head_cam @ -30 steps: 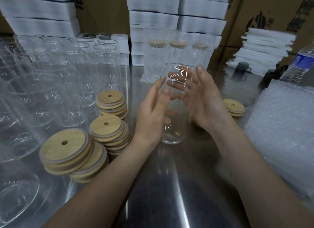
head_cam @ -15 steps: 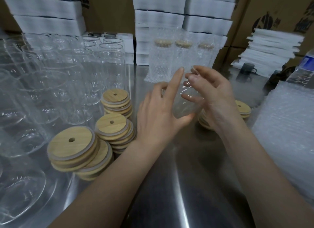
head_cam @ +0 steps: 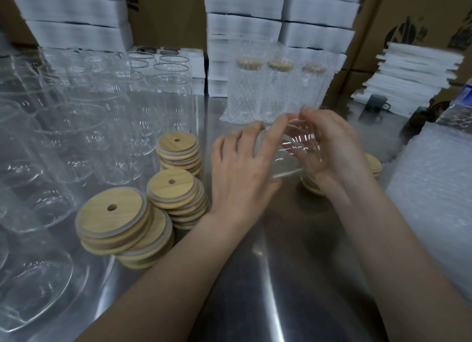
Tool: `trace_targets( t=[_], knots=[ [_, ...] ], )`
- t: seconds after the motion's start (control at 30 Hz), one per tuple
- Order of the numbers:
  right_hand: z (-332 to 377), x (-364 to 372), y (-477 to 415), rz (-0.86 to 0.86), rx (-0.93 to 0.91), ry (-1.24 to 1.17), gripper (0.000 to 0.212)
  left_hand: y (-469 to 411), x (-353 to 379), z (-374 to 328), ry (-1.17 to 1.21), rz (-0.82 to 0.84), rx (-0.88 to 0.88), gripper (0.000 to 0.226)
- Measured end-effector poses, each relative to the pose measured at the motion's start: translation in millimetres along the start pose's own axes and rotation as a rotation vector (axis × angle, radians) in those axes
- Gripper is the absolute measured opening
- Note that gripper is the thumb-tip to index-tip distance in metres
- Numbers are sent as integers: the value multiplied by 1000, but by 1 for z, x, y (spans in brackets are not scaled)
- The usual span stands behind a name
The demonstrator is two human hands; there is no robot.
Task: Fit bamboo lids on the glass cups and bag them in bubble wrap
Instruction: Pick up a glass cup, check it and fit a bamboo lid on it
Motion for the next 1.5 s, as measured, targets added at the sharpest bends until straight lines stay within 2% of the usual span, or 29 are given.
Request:
trace_targets(
  t=[0.1,0.2,0.27,0.37,0.53,0.63,0.77,0.9,1.07,1.17,1.3,1.4,1.47,1.5],
  knots=[
    [-3,1,-3,34,71,-102,23,1,-1,2,35,-40,0,86],
    [-6,2,-4,74,104,-193,13,1,-3,5,89,-49,-23,86],
    [-8,5,-5,133,129,-238,17,1,-3,8,143,-34,-54,87],
    [-7,14,-6,283,149,-280,33,0,-3,15,284,-22,-132,87],
    [1,32,2,590,110,-210,48,7,-6,27,521,-76,-329,92],
    [6,38,8,677,54,-128,64,9,-4,32,618,-99,-420,92],
    [8,35,7,577,-35,-1,79,11,-3,33,604,-98,-475,91],
    [14,32,9,431,-184,125,70,11,-2,30,539,-57,-454,93],
    [20,31,15,304,-294,188,66,4,-5,22,350,-6,-307,94],
    [17,27,14,224,-273,178,61,2,0,19,249,43,-239,91],
    [15,20,12,141,-210,71,53,2,0,10,201,19,-141,88],
    [12,10,11,80,-149,-60,32,0,-1,3,179,-4,-73,85],
    [9,7,8,78,-92,-160,16,-2,-1,4,255,-9,-115,86],
    [8,8,7,104,-56,-215,14,-1,0,8,344,-4,-189,88]
  ],
)
Point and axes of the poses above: each hand's wrist, its own y-axis away from the middle knuckle, its own x-axis out of the palm, z = x × y, the point moved 9 cm from there along -y, towards the middle knuckle, and after that the axes turned 7 degrees about x, right-handed, at the moved point
